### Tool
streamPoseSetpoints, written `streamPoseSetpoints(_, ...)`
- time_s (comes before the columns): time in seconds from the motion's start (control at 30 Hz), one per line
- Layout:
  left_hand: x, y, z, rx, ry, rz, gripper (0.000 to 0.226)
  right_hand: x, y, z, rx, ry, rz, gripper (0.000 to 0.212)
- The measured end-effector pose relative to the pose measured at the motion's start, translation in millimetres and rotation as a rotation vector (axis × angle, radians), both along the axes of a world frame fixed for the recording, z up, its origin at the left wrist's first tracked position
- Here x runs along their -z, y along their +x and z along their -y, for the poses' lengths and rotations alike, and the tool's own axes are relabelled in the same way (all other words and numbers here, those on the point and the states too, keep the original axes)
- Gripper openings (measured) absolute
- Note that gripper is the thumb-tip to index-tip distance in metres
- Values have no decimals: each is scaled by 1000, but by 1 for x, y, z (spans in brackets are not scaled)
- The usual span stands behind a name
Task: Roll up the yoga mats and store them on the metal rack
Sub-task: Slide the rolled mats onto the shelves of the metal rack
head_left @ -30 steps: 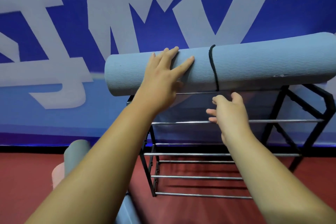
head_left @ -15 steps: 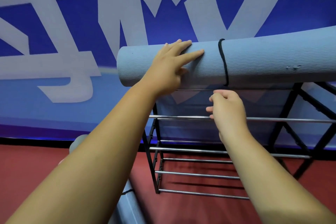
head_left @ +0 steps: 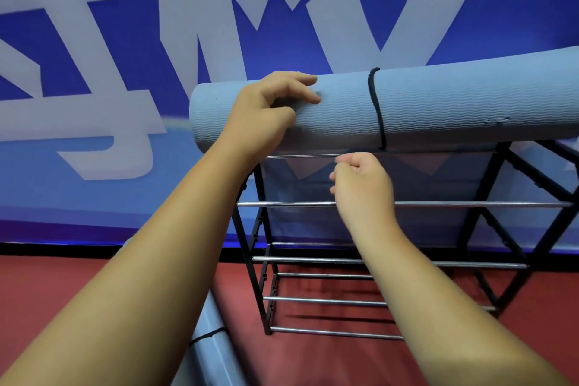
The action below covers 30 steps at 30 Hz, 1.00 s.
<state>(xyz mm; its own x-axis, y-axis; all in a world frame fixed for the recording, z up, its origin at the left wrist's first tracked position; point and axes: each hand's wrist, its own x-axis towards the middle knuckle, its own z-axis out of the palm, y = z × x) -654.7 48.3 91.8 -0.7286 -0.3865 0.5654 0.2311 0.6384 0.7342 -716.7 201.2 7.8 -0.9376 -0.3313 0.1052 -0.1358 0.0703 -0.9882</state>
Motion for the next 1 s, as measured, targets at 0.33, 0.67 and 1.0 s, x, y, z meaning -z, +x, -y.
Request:
streamPoseSetpoints(0.33,4,72,32,-186,216,-98,46,12,58,29,-429,265,-228,23)
streamPoseSetpoints(0.67,66,124,92,-220,319,47,47,64,106,79,-700,480,-222,22)
streamPoseSetpoints(1.0,204,174,165,-369,553,774,26,191,155,130,-912,840,-123,11)
